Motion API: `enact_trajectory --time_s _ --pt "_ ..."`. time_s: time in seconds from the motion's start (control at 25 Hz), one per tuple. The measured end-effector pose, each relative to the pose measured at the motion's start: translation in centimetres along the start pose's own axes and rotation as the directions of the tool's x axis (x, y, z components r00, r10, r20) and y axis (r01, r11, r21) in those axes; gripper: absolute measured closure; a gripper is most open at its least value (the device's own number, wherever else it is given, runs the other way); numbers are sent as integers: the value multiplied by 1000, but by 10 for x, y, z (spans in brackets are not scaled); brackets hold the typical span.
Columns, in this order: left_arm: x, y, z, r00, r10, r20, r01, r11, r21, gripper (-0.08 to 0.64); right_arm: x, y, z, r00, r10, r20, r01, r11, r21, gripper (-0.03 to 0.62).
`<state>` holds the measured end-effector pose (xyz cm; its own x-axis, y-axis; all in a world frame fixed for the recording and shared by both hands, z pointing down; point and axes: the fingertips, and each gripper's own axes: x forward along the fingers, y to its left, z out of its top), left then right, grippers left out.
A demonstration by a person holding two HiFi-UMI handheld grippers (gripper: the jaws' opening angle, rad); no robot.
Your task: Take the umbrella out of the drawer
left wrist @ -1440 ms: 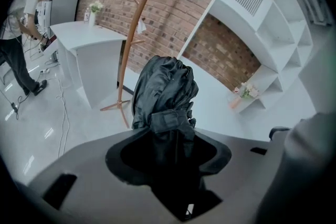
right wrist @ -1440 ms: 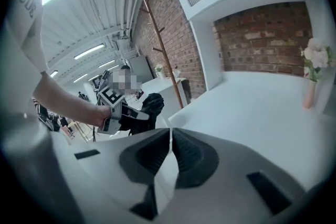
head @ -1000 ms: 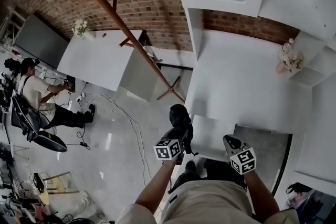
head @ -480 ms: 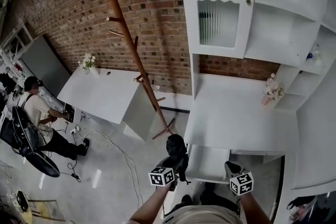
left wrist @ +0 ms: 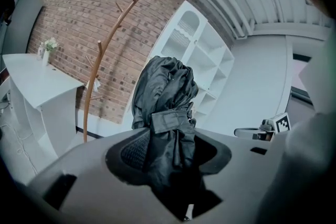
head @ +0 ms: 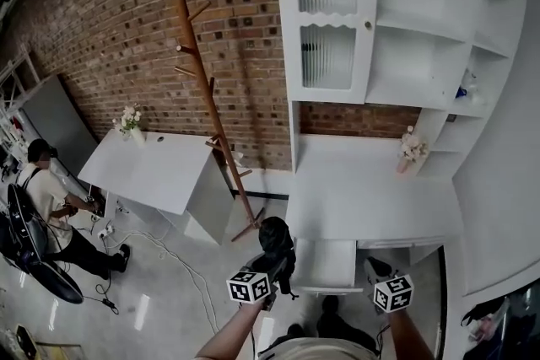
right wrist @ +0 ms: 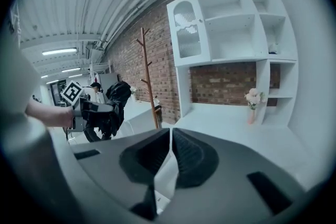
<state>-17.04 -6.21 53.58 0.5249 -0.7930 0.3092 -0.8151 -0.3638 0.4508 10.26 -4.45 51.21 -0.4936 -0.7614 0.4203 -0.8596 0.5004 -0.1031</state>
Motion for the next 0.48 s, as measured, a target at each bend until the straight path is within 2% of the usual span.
enact_trajectory --time_s 0.28,0.48 --pt "-11 -26 24 997 -80 19 79 995 55 351 -41 5 9 1000 -19 -2 19 1000 -1 558" --pt "-16 -44 33 994 -105 29 102 991 84 351 -64 2 21 1000 -28 11 28 999 -14 558"
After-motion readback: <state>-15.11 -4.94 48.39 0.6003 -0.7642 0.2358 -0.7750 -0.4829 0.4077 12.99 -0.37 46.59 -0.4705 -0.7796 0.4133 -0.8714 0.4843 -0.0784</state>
